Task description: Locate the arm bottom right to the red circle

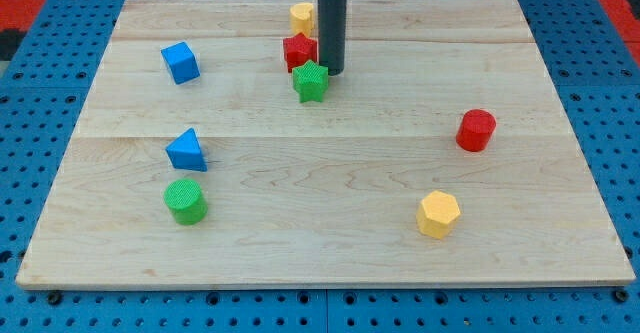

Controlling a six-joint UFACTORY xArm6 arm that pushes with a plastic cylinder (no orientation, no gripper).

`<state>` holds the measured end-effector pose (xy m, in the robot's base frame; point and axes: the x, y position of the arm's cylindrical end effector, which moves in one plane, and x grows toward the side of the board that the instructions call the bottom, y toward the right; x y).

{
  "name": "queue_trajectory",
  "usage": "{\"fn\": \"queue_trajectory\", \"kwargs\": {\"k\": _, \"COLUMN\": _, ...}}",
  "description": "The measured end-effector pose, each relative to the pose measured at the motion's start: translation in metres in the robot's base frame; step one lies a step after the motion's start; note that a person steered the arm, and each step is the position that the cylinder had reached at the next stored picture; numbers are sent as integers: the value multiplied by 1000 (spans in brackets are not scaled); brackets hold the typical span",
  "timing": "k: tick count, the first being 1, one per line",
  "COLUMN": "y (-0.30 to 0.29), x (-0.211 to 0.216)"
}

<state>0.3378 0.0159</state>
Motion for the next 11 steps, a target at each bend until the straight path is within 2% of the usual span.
{"fn": "queue_trajectory", "kwargs": {"k": 1, "y": -26, "x": 1}}
{"fn": "queue_trajectory", "kwargs": {"k": 2, "y": -18, "x": 1}}
{"fn": "queue_trajectory", "kwargs": {"k": 4, "y": 69, "x": -18}}
{"fn": "queue_trajectory", "kwargs": {"k": 6, "y": 91, "x": -33}}
{"fn": "queue_trajectory", "kwargs": {"k": 7, "y": 192, "x": -41}}
{"fn": "queue_trajectory", "kwargs": {"k": 8, "y": 282, "x": -28}}
{"fn": "queue_trajectory", "kwargs": {"k": 9, "y": 292, "x": 42}}
{"fn": "queue_trajectory", "kwargs": {"k": 10, "y": 281, "x": 68}}
{"fn": "queue_trajectory", "kwargs": {"k": 11, "y": 222, "x": 97}}
